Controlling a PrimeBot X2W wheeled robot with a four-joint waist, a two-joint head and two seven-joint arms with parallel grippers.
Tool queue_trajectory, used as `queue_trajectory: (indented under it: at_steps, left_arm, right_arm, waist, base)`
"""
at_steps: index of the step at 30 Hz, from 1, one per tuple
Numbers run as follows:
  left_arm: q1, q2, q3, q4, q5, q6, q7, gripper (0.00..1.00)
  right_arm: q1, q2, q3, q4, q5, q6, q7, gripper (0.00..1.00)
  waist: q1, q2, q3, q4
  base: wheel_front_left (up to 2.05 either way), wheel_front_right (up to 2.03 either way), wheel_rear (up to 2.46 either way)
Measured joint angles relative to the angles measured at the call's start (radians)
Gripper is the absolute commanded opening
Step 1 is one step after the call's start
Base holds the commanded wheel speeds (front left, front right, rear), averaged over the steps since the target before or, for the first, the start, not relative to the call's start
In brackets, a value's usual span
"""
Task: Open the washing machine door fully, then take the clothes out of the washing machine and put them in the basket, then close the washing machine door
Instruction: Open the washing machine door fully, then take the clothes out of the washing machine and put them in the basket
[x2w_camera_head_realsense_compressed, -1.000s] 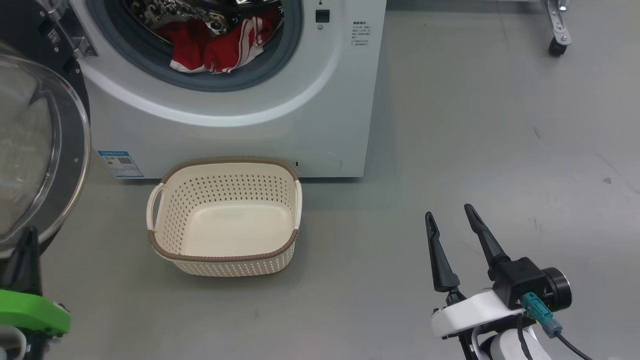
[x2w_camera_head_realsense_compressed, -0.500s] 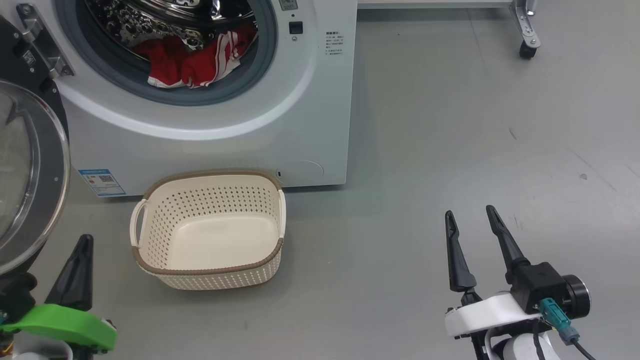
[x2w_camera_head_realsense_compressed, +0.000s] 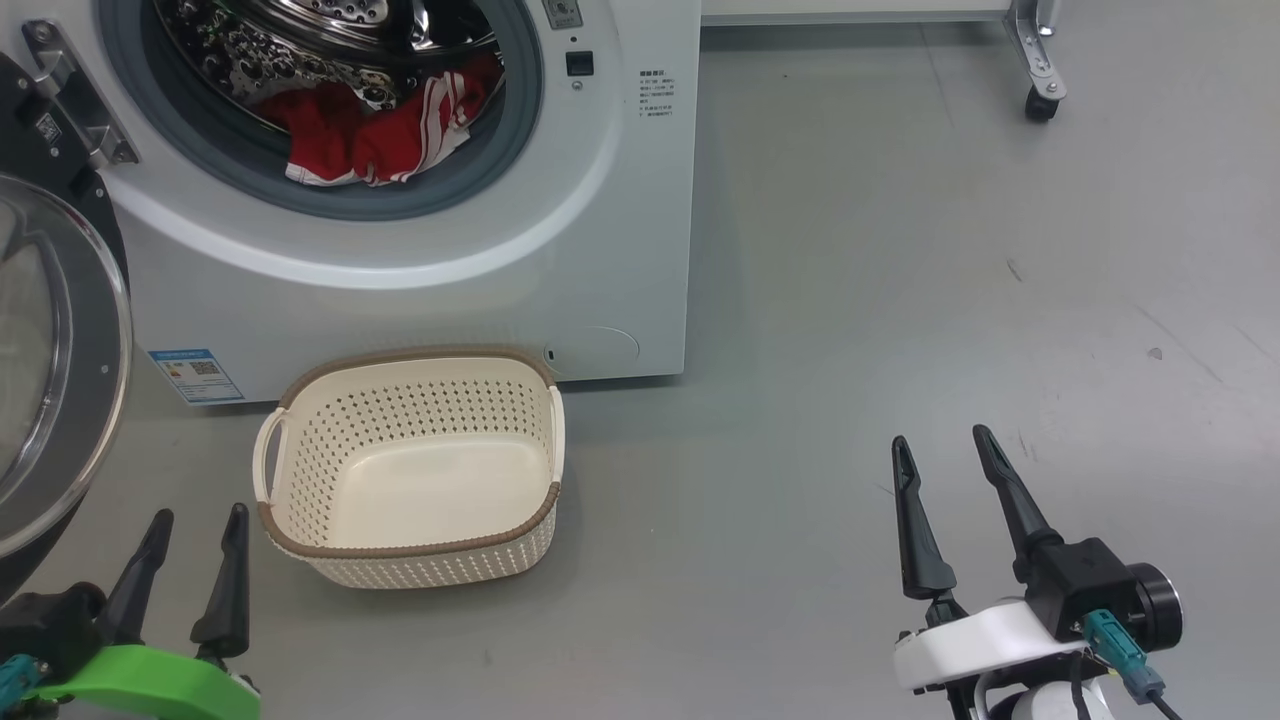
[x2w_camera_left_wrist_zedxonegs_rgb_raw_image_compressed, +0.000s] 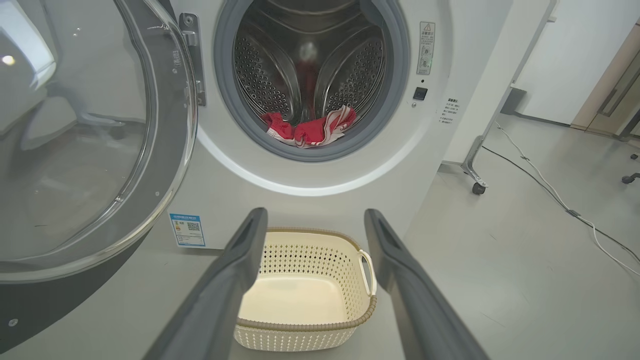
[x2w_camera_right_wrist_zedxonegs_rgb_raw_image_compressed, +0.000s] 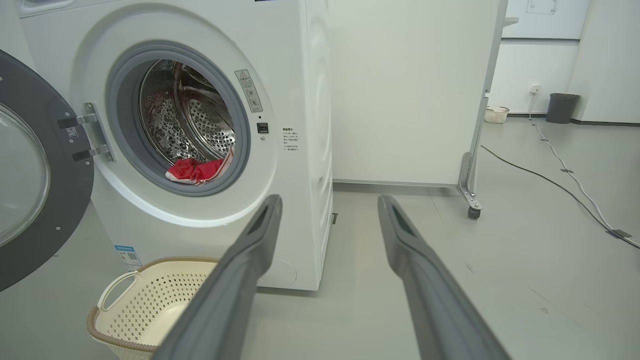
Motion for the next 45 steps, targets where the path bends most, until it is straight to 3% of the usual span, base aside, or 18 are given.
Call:
queue_trajectory:
  at_steps: [45]
  left_arm:
    - [0.055,-0.018,0.057,-0.076,0.05,0.0,0.0,1.0]
  right_arm:
    - [0.033,0.002,0.009,0.003,-0.021,0.0,0.0,1.0]
  waist:
    - [0.0,0.0,0.019,-0.009]
  base:
    - [0.0,0.0,0.0]
